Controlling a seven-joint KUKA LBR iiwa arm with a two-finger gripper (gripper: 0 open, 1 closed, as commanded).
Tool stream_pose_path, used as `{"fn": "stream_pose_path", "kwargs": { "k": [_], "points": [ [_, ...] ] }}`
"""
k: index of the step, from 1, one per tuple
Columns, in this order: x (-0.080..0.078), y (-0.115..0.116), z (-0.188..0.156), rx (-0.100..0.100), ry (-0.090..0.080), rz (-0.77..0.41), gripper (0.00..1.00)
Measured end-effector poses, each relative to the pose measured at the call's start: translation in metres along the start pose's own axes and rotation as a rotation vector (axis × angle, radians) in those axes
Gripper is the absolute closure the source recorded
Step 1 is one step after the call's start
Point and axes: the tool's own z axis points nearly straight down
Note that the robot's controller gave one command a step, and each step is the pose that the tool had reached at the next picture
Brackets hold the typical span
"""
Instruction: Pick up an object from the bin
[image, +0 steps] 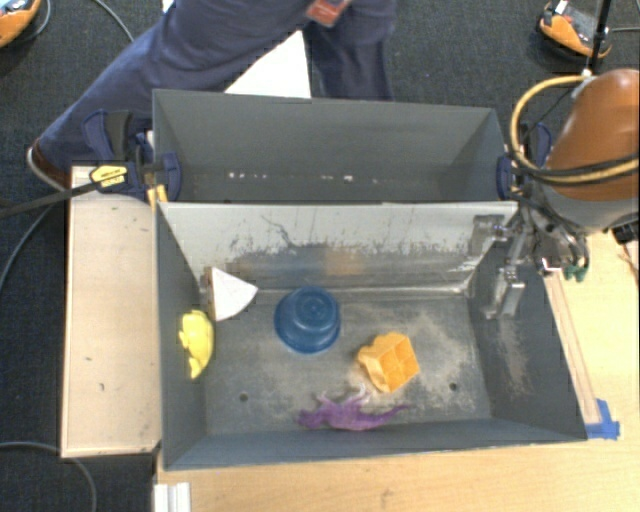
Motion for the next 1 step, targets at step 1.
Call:
{"fn": "stream_pose_path", "kwargs": {
  "k": [1],
  "points": [
    [-0.0014, 0.0006, -0.0051, 0.001, -0.008, -0.003, 0.0]
  ]
}}
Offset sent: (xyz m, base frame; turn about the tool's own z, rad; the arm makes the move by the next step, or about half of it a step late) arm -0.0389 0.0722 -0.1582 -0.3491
